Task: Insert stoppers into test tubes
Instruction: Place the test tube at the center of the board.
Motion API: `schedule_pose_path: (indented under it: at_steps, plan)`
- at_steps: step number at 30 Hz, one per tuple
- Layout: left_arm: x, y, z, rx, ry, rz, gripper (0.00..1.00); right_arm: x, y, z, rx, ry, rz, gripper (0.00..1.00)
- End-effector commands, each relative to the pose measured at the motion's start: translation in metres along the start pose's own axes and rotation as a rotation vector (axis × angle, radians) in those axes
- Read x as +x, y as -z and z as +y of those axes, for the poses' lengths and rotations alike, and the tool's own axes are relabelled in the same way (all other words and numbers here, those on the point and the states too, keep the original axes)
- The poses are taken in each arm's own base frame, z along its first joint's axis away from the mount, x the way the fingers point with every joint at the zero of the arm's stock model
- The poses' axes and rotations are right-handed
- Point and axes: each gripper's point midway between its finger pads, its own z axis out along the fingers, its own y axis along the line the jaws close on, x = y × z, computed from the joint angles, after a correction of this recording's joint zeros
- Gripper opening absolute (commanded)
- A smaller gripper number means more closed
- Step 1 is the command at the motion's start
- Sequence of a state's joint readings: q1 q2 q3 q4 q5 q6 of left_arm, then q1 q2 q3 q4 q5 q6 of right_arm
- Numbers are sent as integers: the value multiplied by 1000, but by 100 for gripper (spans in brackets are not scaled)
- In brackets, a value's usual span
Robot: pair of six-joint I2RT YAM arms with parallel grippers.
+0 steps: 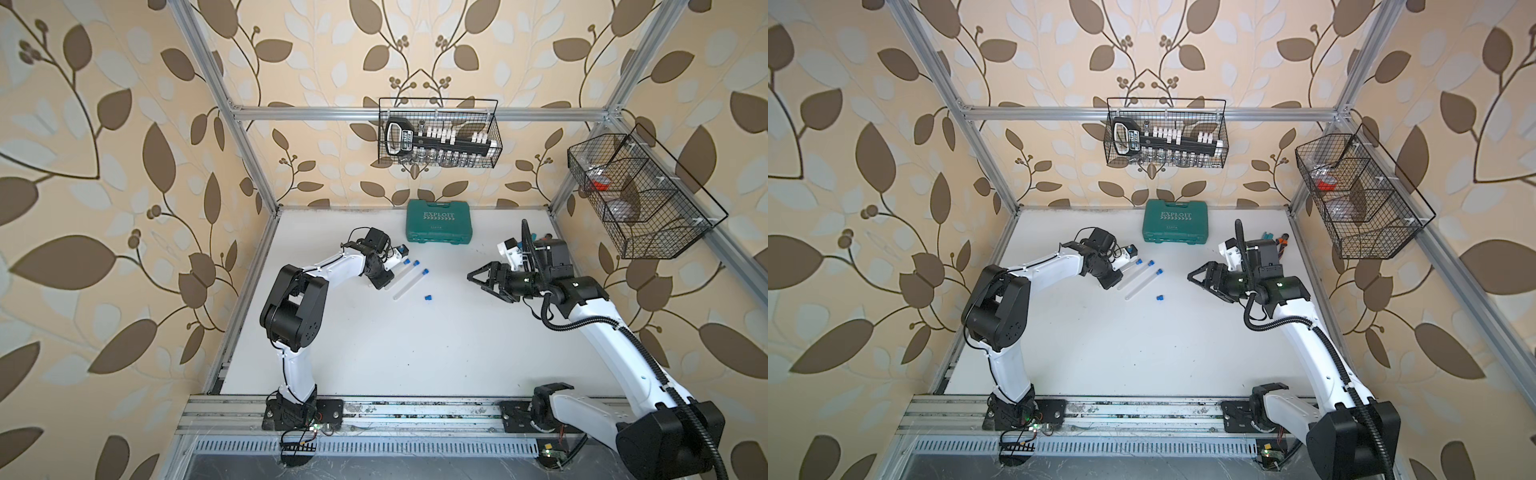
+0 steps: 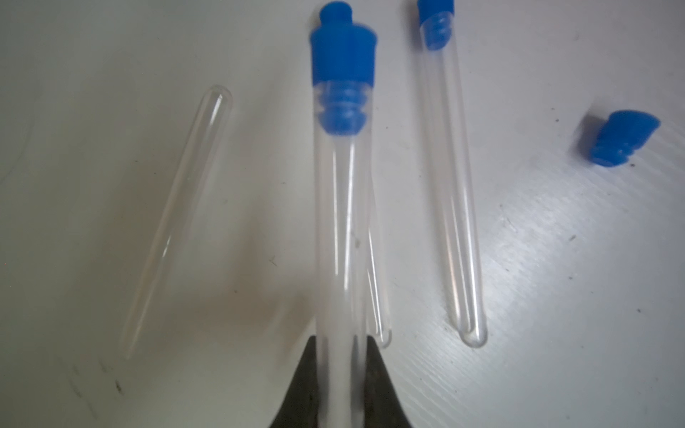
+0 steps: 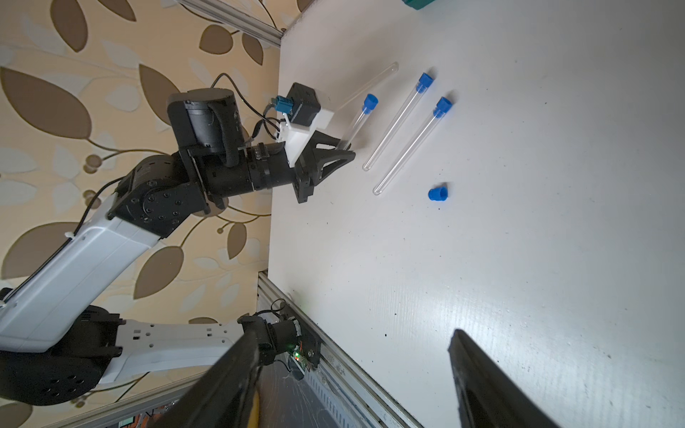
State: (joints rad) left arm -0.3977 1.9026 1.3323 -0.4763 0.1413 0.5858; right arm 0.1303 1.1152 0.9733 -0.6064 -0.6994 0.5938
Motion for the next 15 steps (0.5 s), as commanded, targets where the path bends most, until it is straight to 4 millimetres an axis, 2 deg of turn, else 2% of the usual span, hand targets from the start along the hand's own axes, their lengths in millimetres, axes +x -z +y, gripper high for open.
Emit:
schedule_pose_path:
  at_steps: [1,6,11,15]
  plan:
    - [-9,1,15,0,-16,-15,0,4,-4,-5,-6,-5,23,78]
    - [-7,-11,17,31,-21,18,4,4,-6,-6,-7,-18,28,78]
    - [-1,-19,15,46,-23,45,7,1,-4,5,-50,-35,26,78]
    - [-3,-26,16,52,-4,41,9,2,-4,4,-54,-47,25,78]
